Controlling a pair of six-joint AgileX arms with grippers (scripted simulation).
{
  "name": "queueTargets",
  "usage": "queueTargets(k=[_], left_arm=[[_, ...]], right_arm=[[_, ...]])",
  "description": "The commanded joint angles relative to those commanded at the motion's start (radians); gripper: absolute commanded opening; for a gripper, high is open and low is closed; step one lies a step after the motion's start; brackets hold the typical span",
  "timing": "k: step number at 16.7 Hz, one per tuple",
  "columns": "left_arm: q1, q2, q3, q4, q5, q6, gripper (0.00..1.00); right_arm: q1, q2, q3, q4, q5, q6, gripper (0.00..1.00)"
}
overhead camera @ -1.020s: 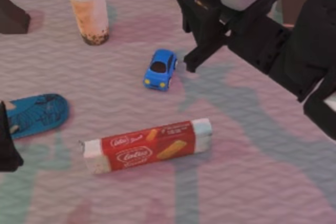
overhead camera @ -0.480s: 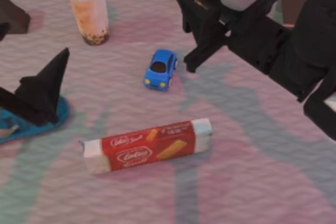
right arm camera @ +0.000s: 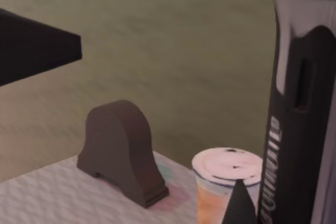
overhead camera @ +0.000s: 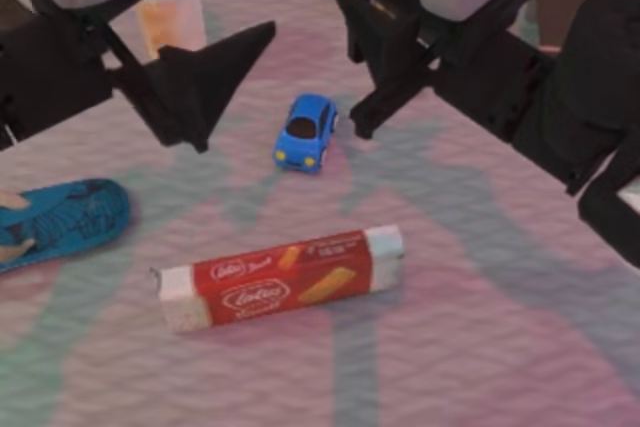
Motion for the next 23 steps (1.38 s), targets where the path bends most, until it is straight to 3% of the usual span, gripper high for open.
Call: queueTargets(k=[3, 9, 12, 19, 23], left_arm=[[-0.021, 0.078, 0.054, 0.040, 0.051, 0.002, 1.00], [-0.020, 0.083, 0.057, 0.042, 0.051, 0.003, 1.00], [-0.064, 0.152, 0.118, 0.052, 0.014, 0.005, 1.00], [-0.219, 0.391, 0.329, 0.078, -0.137, 0.012, 1.00], [-0.228, 0.403, 0.341, 0.079, -0.146, 0.012, 1.00]], right_arm=[[0.000, 0.000, 0.000, 0.000, 0.000, 0.000, 0.00], [0.000, 0.000, 0.000, 0.000, 0.000, 0.000, 0.00], [0.000, 0.000, 0.000, 0.000, 0.000, 0.000, 0.00], [0.000, 0.000, 0.000, 0.000, 0.000, 0.000, 0.00], [0.000, 0.000, 0.000, 0.000, 0.000, 0.000, 0.00]])
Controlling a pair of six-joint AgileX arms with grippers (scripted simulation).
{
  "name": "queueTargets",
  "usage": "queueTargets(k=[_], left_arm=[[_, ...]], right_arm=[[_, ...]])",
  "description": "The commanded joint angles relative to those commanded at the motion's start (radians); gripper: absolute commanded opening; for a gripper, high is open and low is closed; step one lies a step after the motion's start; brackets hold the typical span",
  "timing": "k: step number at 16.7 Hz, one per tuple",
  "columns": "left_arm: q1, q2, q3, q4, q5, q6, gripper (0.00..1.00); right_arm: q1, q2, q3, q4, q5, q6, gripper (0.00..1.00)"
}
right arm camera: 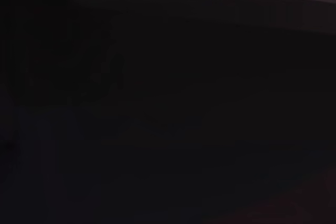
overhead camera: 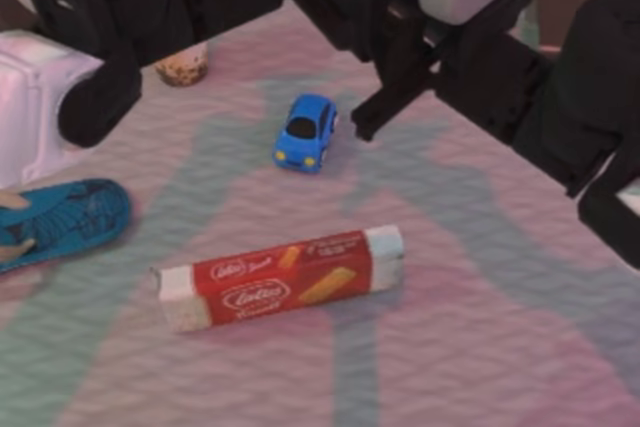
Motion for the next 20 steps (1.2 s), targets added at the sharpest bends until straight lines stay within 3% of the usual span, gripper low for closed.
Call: queueTargets(k=[1, 14, 20], left_arm=[[0.000, 0.000, 0.000, 0.000, 0.000, 0.000, 1.00], [0.000, 0.000, 0.000, 0.000, 0.000, 0.000, 0.02], [0.000, 0.000, 0.000, 0.000, 0.000, 0.000, 0.00]], right_arm=[[0.000, 0.000, 0.000, 0.000, 0.000, 0.000, 0.00], [0.000, 0.000, 0.000, 0.000, 0.000, 0.000, 0.00], [0.000, 0.000, 0.000, 0.000, 0.000, 0.000, 0.00]])
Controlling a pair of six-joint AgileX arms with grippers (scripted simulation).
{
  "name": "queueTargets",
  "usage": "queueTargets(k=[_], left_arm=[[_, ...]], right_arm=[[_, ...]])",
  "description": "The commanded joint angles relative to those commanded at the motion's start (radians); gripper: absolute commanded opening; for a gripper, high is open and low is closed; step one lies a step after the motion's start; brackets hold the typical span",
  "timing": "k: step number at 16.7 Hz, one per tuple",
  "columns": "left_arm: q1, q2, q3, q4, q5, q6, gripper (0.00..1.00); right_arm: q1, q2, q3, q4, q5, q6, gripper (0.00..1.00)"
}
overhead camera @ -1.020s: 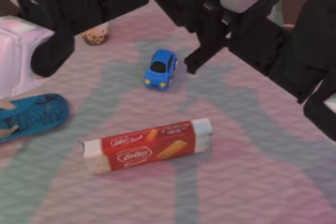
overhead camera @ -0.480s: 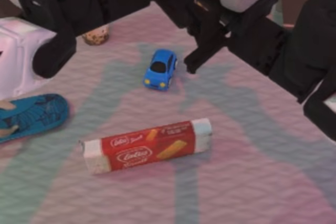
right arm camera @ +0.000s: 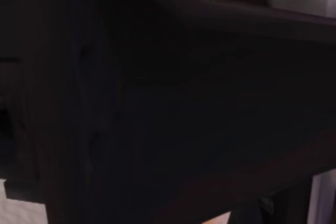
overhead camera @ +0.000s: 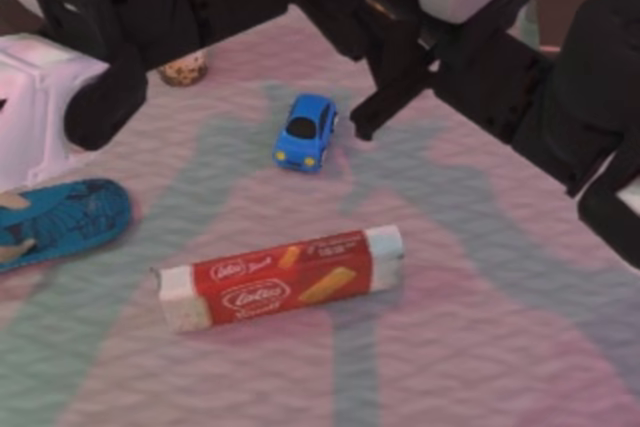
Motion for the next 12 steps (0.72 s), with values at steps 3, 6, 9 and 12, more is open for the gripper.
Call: queueTargets(k=[3, 6, 9, 12], left_arm=[[0.000, 0.000, 0.000, 0.000, 0.000, 0.000, 0.00], [0.000, 0.000, 0.000, 0.000, 0.000, 0.000, 0.00], [0.000, 0.000, 0.000, 0.000, 0.000, 0.000, 0.00], [0.000, 0.000, 0.000, 0.000, 0.000, 0.000, 0.00]], right_arm=[[0.000, 0.000, 0.000, 0.000, 0.000, 0.000, 0.00], [0.000, 0.000, 0.000, 0.000, 0.000, 0.000, 0.23], [0.000, 0.000, 0.000, 0.000, 0.000, 0.000, 0.45], [0.000, 0.000, 0.000, 0.000, 0.000, 0.000, 0.68]])
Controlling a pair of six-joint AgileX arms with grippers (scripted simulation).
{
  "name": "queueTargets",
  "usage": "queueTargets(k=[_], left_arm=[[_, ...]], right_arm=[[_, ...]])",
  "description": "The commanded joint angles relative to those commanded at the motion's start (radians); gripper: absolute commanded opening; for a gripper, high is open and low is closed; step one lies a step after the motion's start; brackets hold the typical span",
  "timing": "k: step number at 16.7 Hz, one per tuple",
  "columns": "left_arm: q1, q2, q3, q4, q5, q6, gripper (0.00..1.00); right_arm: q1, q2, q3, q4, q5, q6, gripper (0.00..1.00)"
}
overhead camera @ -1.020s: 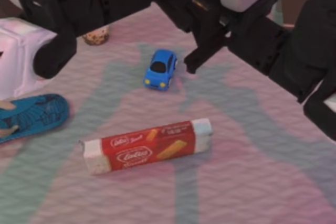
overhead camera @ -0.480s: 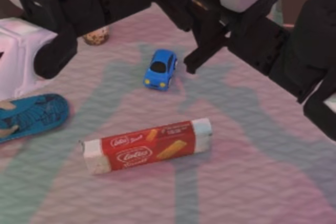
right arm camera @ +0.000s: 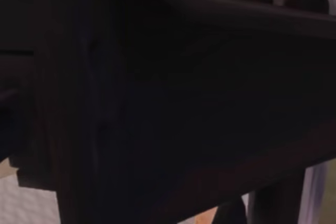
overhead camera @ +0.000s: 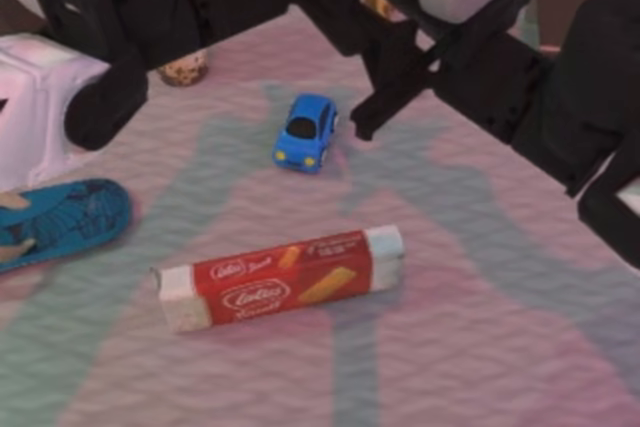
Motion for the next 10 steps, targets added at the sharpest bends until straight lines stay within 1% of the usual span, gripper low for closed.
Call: queueTargets(k=[4, 5, 10], left_arm=[[0.000, 0.000, 0.000, 0.000, 0.000, 0.000, 0.00], [0.000, 0.000, 0.000, 0.000, 0.000, 0.000, 0.00], [0.000, 0.000, 0.000, 0.000, 0.000, 0.000, 0.00]], right_arm=[[0.000, 0.000, 0.000, 0.000, 0.000, 0.000, 0.98], [0.000, 0.000, 0.000, 0.000, 0.000, 0.000, 1.00], [0.000, 0.000, 0.000, 0.000, 0.000, 0.000, 1.00]])
